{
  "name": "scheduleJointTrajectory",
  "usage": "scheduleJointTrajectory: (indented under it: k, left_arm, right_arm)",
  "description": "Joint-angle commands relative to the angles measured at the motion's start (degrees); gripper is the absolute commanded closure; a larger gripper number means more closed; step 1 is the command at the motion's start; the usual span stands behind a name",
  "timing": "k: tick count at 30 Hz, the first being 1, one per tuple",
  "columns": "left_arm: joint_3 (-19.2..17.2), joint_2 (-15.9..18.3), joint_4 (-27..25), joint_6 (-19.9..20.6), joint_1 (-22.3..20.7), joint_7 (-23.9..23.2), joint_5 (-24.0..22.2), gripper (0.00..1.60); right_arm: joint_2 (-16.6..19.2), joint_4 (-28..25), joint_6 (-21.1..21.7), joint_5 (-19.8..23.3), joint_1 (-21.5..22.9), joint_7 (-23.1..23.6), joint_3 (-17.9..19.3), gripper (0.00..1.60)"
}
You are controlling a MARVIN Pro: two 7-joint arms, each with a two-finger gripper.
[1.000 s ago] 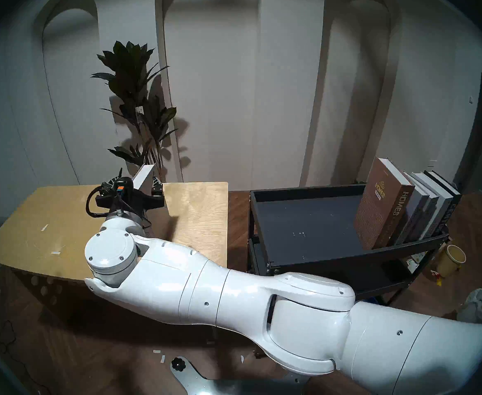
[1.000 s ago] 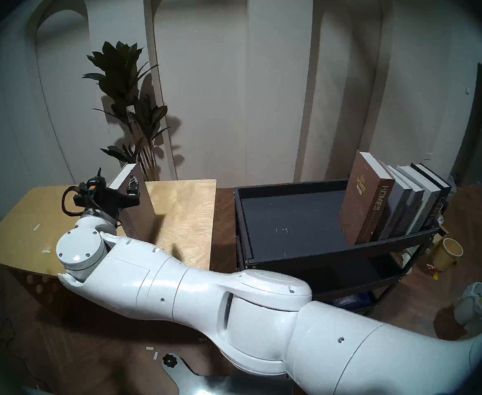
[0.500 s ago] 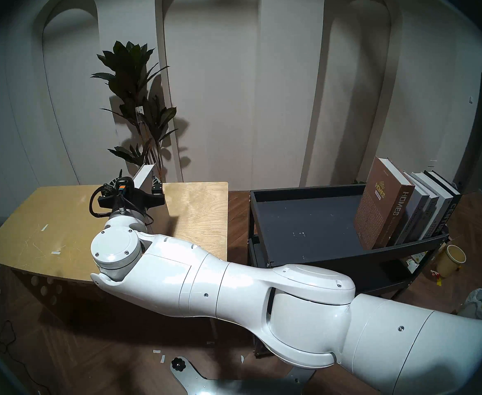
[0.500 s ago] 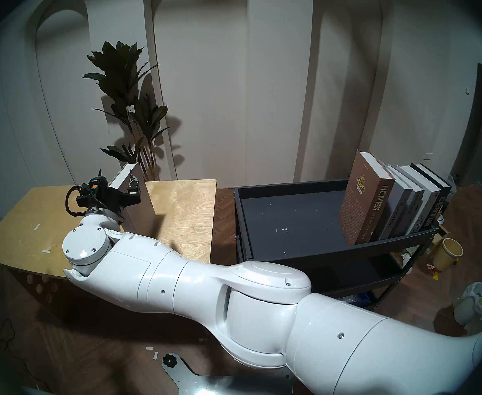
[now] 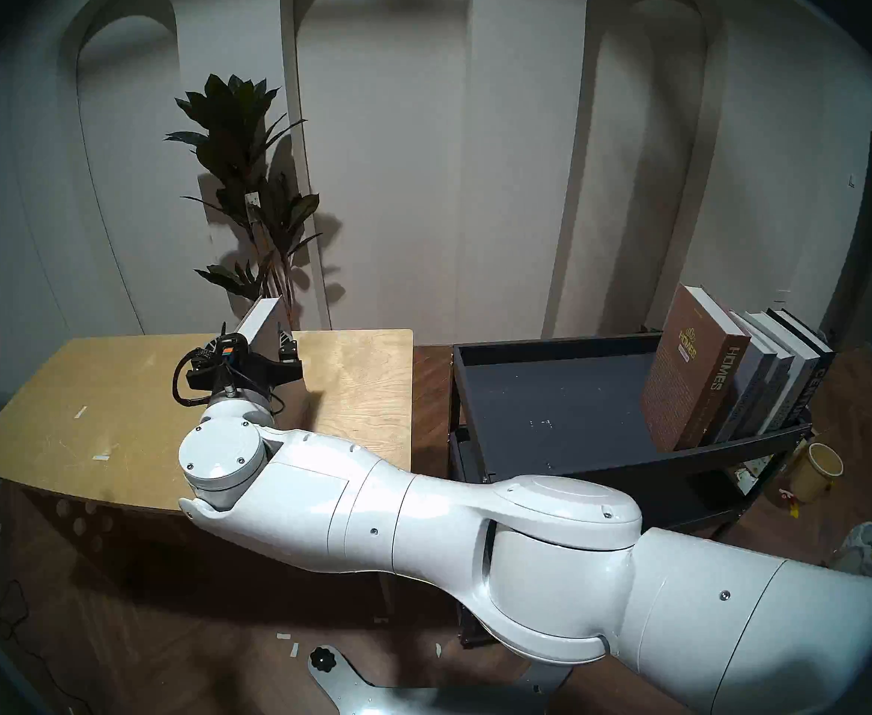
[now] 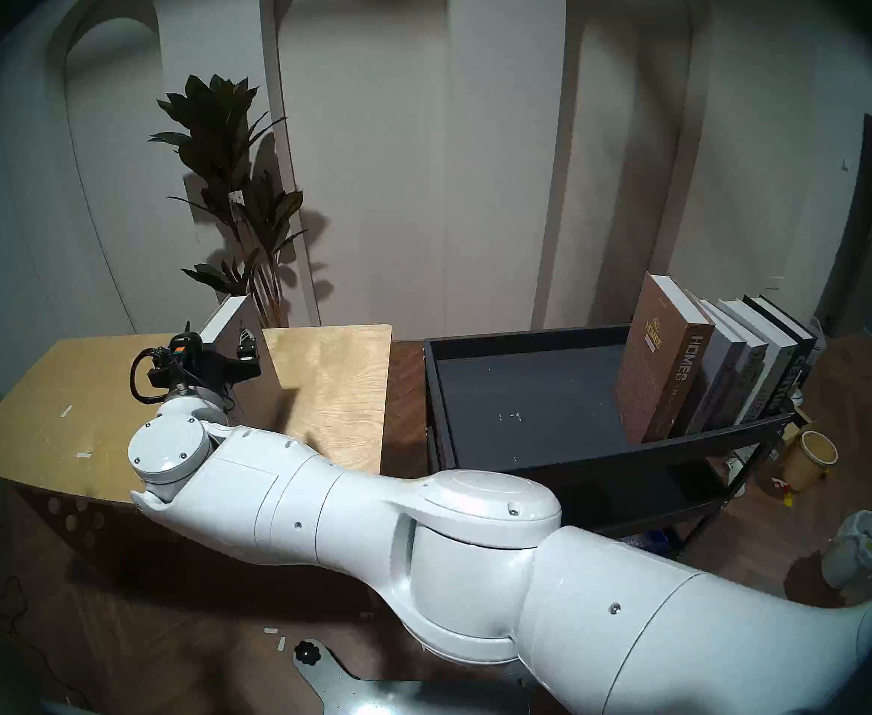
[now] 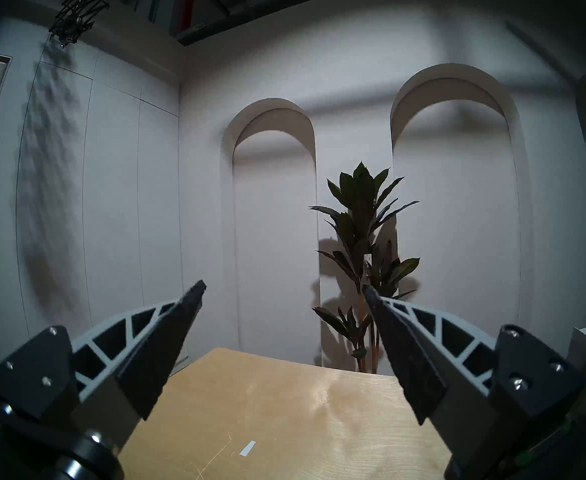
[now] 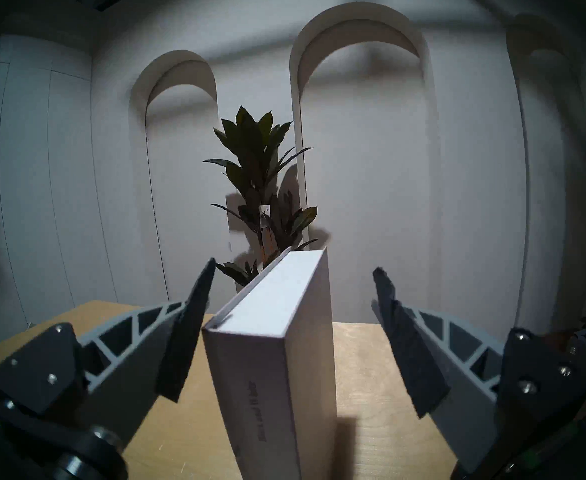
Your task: Move the books from the display table onto the shelf, standing them upright with spines facing out and tallest at one end
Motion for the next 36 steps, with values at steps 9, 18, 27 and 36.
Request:
scheduleJointTrajectory:
  k: [9, 18, 27, 36]
  left_arm:
    - [-0.70, 0.52, -0.02, -0.25, -0.68, -0.39, 0.15, 0.00]
    - [-0.68, 0.47, 0.09, -0.24, -0.87, -0.72, 0.35, 0.00]
    - [-0.71, 0.45, 0.23, -0.24, -1.10, -1.07, 0.54, 0.00]
    - [-0.80, 0.48, 0.37, -0.26, -1.40, -1.38, 0.72, 0.00]
  right_arm:
    - [-0.99, 2.05, -0.16, 2.05, 0.71, 2.20, -1.61, 0.00]
    - [-0.99, 3.63, -0.11, 3.60, 1.36, 3.30, -2.14, 0.93]
    - [-0.99, 4.92, -0.27, 4.78, 2.27, 4.36, -2.21, 1.60]
    - [-0.99, 6.11, -1.01, 5.61, 3.23, 4.81, -2.07, 1.60]
